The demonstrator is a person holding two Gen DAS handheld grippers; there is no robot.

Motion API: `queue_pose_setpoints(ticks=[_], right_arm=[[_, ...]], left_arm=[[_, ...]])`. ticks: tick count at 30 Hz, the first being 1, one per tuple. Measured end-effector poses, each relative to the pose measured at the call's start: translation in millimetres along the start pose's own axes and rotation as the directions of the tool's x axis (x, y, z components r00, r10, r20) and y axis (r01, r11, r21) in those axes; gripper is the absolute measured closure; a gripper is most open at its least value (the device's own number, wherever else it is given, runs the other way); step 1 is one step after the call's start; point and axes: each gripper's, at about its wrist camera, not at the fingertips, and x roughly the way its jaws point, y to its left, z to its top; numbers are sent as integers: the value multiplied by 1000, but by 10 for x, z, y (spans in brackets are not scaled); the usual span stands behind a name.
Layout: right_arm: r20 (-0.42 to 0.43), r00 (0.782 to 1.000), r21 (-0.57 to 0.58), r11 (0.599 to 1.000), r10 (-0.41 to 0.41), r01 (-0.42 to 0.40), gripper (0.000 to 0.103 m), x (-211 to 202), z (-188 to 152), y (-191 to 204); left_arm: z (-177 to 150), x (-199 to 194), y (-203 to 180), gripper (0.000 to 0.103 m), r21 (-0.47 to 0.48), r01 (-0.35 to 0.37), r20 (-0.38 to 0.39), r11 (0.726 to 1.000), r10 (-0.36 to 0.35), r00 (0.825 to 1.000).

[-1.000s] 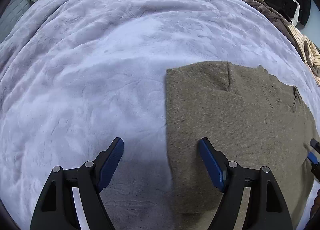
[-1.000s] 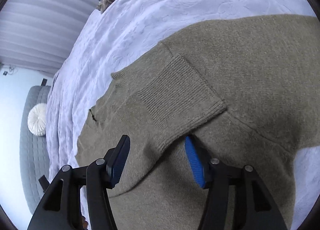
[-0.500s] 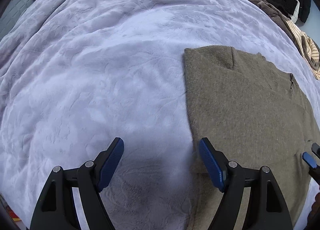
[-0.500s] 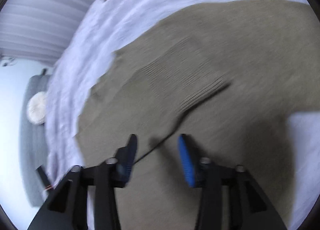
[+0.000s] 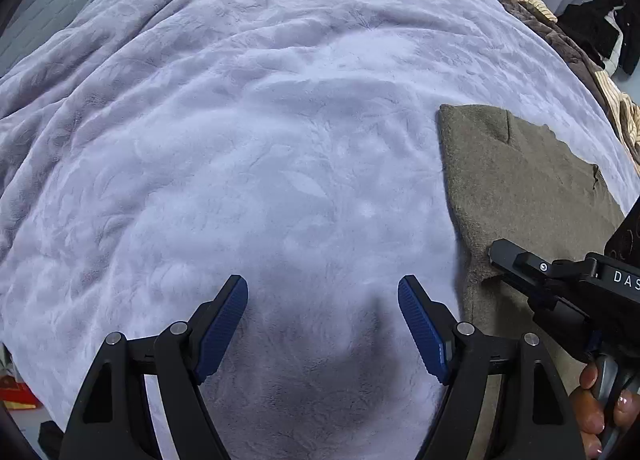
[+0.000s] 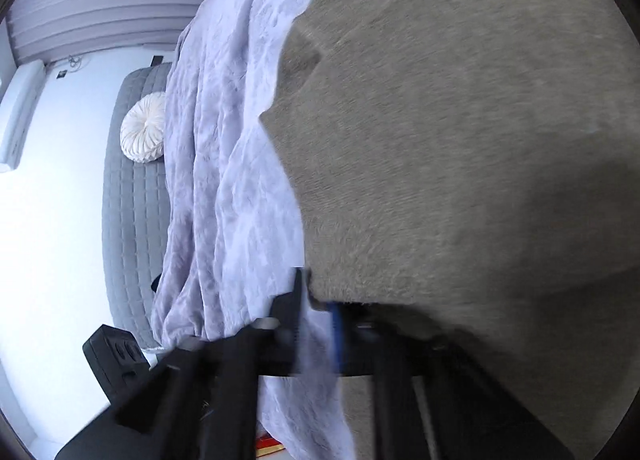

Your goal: Fold small clothes

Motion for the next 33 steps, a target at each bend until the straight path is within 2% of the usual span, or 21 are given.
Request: queue_pose_setpoints(ticks=[2,4,6,7,8,10,12,15,16,17,19,20,23,24,25,26,27,30,31,32,33], right_arm=[[-21,1000,-24,1000,-18,17,97,142,-69,39],[-49,996,-15,997,-76,76,97,300,-121,-36],[-57,997,19,998,-55,56,96,299,-153,-108],[-62,996,7,998,-60,60,93,232,-169,-97],[-70,994,-16,997,-80,79,87,163,-188,-77],[-61,993,-77,992,-103,98,60,-89,-239,-42],[4,987,-116,981,-159,158,52,-494,-220,-85],[181,942,-59,953,-282,296,52,-1267,-84,-358],[233,921,-11,946,-311,323,52,-1493,-32,-473],[288,890,51,934,-352,353,52,-1749,24,-619],[338,846,162,911,-412,379,52,-2110,106,-874],[349,835,222,903,-426,368,52,-2251,144,-1010],[379,842,338,904,-385,261,53,-2496,227,-1317],[380,847,355,904,-373,239,57,-2528,275,-1373],[378,845,351,903,-378,247,78,-2550,328,-1379],[380,840,325,906,-387,271,91,-2572,382,-1338],[390,837,288,914,-385,286,95,-2572,412,-1263],[424,813,142,916,-398,375,95,-2577,437,-1010],[420,804,121,904,-421,410,95,-2558,435,-995],[402,796,125,889,-452,441,95,-2535,431,-1038],[377,788,146,872,-486,468,95,-2523,435,-1107]], left_arm=[[-9,13,22,25,3,-11,1,1000,11,1000],[-6,40,11,25,-1,-12,-8,1000,12,1000],[-4,43,-43,25,1,7,-8,1000,-7,1000],[-4,41,-81,25,5,21,-4,1000,-21,1000],[4,50,-124,25,11,28,-4,1000,-28,1000],[28,82,-245,25,20,53,-18,998,-53,998],[63,92,-384,25,29,78,-16,997,-78,997],[141,82,-627,25,69,96,14,993,-97,995],[170,93,-713,25,84,101,20,991,-103,995],[193,115,-791,25,97,104,22,990,-106,994],[212,209,-933,25,120,92,13,988,-95,995],[208,261,-975,25,125,79,4,989,-80,997],[169,393,-1041,25,106,35,-31,994,-32,999],[160,412,-1046,25,99,35,-38,994,-31,999],[152,418,-1053,25,93,32,-40,995,-29,999],[146,413,-1065,25,93,29,-36,995,-26,999],[137,409,-1078,25,98,25,-32,995,-22,999],[105,442,-1146,24,133,1,-24,991,3,1000],[92,464,-1155,24,140,-4,-26,990,8,1000],[86,481,-1157,18,140,-12,-30,990,16,999],[84,480,-1152,17,133,-25,-29,991,29,999]])
